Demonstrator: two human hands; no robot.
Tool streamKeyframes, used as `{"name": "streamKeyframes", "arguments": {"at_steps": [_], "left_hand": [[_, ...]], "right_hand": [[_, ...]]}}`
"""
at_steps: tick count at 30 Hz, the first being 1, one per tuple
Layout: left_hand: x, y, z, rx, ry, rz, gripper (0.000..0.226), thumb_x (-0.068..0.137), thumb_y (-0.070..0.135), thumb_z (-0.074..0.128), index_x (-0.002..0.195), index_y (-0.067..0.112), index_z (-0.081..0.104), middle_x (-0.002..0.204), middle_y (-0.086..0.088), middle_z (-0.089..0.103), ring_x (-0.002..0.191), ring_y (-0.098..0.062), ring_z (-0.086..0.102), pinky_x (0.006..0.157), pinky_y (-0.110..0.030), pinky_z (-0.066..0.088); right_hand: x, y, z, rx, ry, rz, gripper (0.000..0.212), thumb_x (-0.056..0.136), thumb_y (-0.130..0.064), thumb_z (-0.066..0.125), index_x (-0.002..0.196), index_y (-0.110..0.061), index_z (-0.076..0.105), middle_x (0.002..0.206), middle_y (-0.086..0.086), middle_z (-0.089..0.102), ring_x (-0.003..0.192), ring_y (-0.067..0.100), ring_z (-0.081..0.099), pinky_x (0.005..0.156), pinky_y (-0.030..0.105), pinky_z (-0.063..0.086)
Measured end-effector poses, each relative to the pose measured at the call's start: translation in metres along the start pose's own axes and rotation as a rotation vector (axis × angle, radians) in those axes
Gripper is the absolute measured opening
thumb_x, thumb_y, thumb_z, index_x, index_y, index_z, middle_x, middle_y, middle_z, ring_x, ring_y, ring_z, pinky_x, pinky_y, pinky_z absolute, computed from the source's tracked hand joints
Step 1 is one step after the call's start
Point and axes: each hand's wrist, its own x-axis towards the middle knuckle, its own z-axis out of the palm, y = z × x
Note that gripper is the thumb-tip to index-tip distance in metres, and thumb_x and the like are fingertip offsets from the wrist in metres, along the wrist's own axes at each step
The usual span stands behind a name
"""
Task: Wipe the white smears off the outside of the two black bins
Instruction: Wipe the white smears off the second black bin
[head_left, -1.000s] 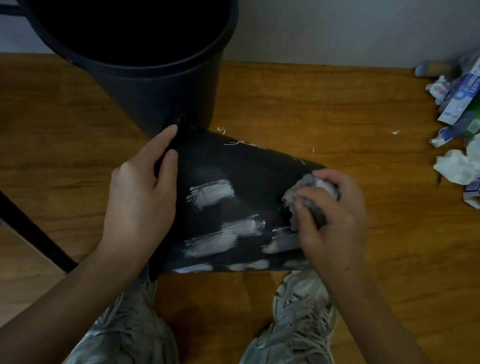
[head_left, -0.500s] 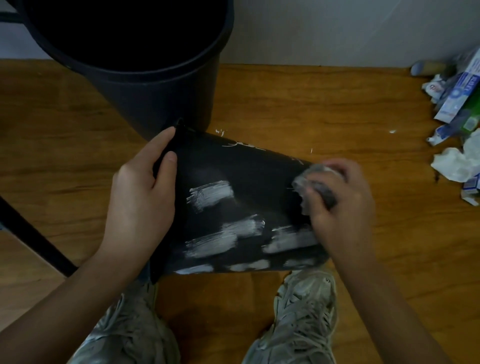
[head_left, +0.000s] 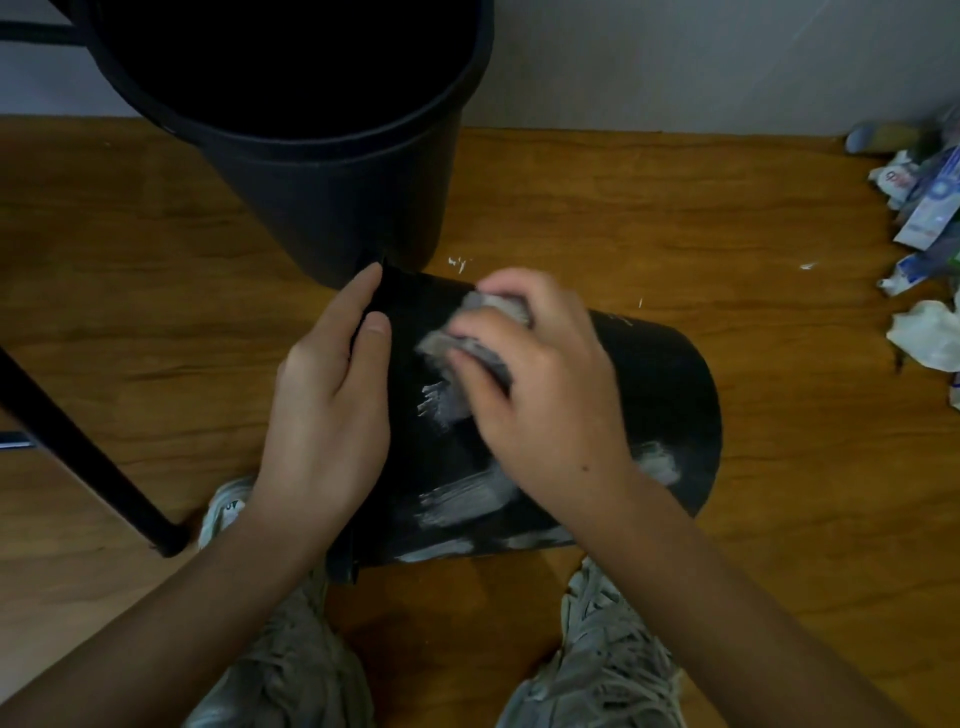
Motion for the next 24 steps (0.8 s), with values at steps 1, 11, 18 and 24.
{"name": "streamKeyframes", "arguments": {"at_steps": [1, 11, 18, 24], "left_hand": [[0.000, 0.001, 0.000, -0.009, -0.012, -0.007, 0.042, 0.103, 0.021, 0.036, 0.145, 0.019, 0.040, 0.129, 0.019, 0.051, 0.116, 0.021, 0.042, 0.094, -0.002, 0.035], [0.001, 0.000, -0.003, -0.038, -0.043, 0.001, 0.040, 0.104, 0.020, 0.033, 0.143, 0.021, 0.039, 0.082, 0.017, 0.064, 0.075, 0.005, 0.060, 0.064, -0.009, 0.045], [0.005, -0.002, -0.005, -0.065, -0.053, -0.011, 0.041, 0.104, 0.021, 0.032, 0.144, 0.020, 0.039, 0.079, 0.000, 0.062, 0.072, -0.013, 0.060, 0.062, -0.020, 0.048], [0.006, -0.004, -0.005, -0.055, -0.072, 0.013, 0.041, 0.104, 0.018, 0.031, 0.145, 0.018, 0.036, 0.082, 0.015, 0.057, 0.082, -0.002, 0.060, 0.071, -0.011, 0.046]], "right_hand": [[0.003, -0.007, 0.002, 0.005, -0.020, -0.024, 0.018, 0.086, -0.018, 0.067, 0.102, -0.011, 0.070, 0.120, 0.011, 0.056, 0.109, 0.025, 0.053, 0.084, 0.025, 0.044], [-0.004, -0.008, 0.006, -0.019, -0.006, -0.040, 0.018, 0.089, -0.021, 0.060, 0.098, -0.010, 0.072, 0.119, 0.012, 0.057, 0.107, 0.025, 0.053, 0.082, 0.025, 0.044], [-0.027, -0.017, 0.010, -0.019, -0.027, -0.094, 0.014, 0.090, -0.018, 0.060, 0.094, -0.012, 0.072, 0.124, 0.012, 0.055, 0.109, 0.024, 0.049, 0.083, 0.023, 0.041], [-0.003, -0.018, 0.016, -0.010, -0.013, -0.040, 0.015, 0.089, -0.019, 0.061, 0.095, -0.012, 0.072, 0.119, 0.011, 0.057, 0.104, 0.024, 0.050, 0.079, 0.025, 0.043]]}}
